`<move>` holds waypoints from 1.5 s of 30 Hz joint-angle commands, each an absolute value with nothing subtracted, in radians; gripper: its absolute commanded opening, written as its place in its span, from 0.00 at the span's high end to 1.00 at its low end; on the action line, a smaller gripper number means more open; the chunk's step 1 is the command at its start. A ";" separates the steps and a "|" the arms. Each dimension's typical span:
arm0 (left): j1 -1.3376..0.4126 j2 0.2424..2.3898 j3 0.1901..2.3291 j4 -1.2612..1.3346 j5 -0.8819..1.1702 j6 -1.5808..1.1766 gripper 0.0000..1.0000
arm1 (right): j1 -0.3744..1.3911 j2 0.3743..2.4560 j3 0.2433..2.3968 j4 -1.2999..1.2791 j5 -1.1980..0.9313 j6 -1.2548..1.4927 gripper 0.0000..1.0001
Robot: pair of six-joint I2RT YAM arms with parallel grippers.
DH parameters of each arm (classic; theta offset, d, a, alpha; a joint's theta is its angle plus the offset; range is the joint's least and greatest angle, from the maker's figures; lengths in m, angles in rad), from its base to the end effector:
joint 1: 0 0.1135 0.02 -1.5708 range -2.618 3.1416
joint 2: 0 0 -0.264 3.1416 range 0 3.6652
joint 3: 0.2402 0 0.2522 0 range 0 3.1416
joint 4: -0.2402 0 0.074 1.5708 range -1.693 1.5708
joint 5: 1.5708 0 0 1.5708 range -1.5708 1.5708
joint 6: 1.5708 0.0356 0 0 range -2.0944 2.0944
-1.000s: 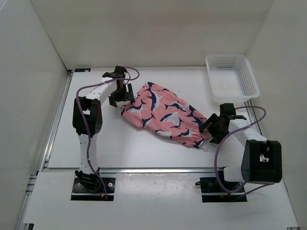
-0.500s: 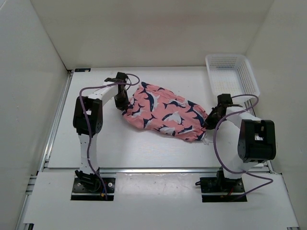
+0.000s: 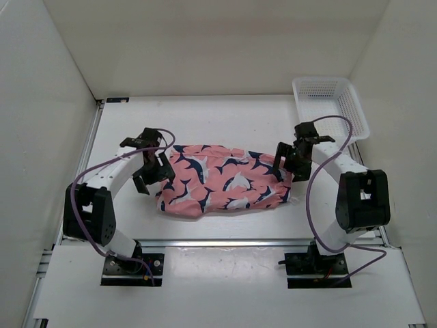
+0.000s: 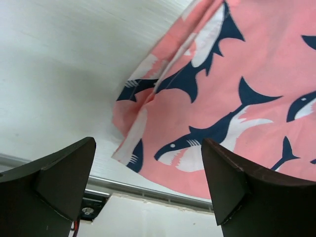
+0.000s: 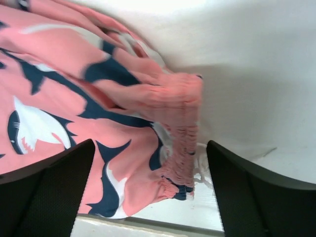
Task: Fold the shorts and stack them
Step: Fold the shorts
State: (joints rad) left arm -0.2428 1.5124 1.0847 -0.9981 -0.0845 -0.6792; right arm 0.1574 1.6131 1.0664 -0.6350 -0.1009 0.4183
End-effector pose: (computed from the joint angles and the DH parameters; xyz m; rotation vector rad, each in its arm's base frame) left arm 0.2610 -0.0616 0.2217 -0.6527 2.9017 0.0165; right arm 0.3087 0.0526 0.1999 0.3345 2.7624 0.2904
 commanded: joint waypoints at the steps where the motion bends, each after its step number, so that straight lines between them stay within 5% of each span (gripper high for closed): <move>1: -0.244 1.460 1.138 -1.029 -0.150 -0.712 0.00 | 0.150 1.577 1.112 -0.693 -0.039 0.413 0.01; 7: -0.304 1.482 1.256 -1.043 -0.196 -0.643 0.11 | 0.091 1.407 1.033 -0.729 -0.002 0.454 0.01; 10: -0.304 1.569 1.299 -1.022 -0.238 -0.629 0.23 | 0.036 1.318 0.960 -0.729 -0.038 0.463 0.16; 14: -0.304 1.716 1.454 -1.006 -0.236 -0.608 0.27 | -0.002 1.258 0.901 -0.750 -0.150 0.463 0.46; 17: -0.304 1.813 1.524 -1.006 -0.201 -0.585 0.12 | -0.011 1.220 0.836 -0.750 -0.221 0.500 0.44; 18: -0.304 1.828 1.534 -1.006 -0.192 -0.574 0.08 | -0.011 1.204 0.819 -0.741 -0.236 0.511 0.32; 21: -0.304 1.893 1.574 -0.997 -0.192 -0.563 0.12 | -0.035 1.195 0.746 -0.695 -0.337 0.548 0.19; 24: -0.304 1.954 1.630 -1.023 -0.210 -0.563 0.21 | -0.035 1.215 0.680 -0.629 -0.402 0.594 0.20; 33: -0.304 1.914 1.617 -1.023 -0.199 -0.543 0.21 | -0.035 1.310 0.583 -0.310 -0.384 0.692 0.29; 40: -0.284 1.859 1.474 -0.974 -0.172 -0.543 0.19 | -0.035 1.359 0.647 -0.268 -0.210 0.681 0.55; 42: -0.284 1.868 1.444 -0.950 -0.147 -0.543 0.07 | -0.035 1.382 0.666 -0.281 -0.200 0.670 0.75; 45: -0.284 1.910 1.443 -0.928 -0.130 -0.543 0.03 | -0.035 1.411 0.676 -0.304 -0.184 0.647 0.99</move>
State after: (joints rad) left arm -0.2897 1.9278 1.4456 -0.9817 -0.1661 -0.5461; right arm -0.0322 1.3834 0.6376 -0.3099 -0.2344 0.6670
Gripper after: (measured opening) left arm 0.966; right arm 0.070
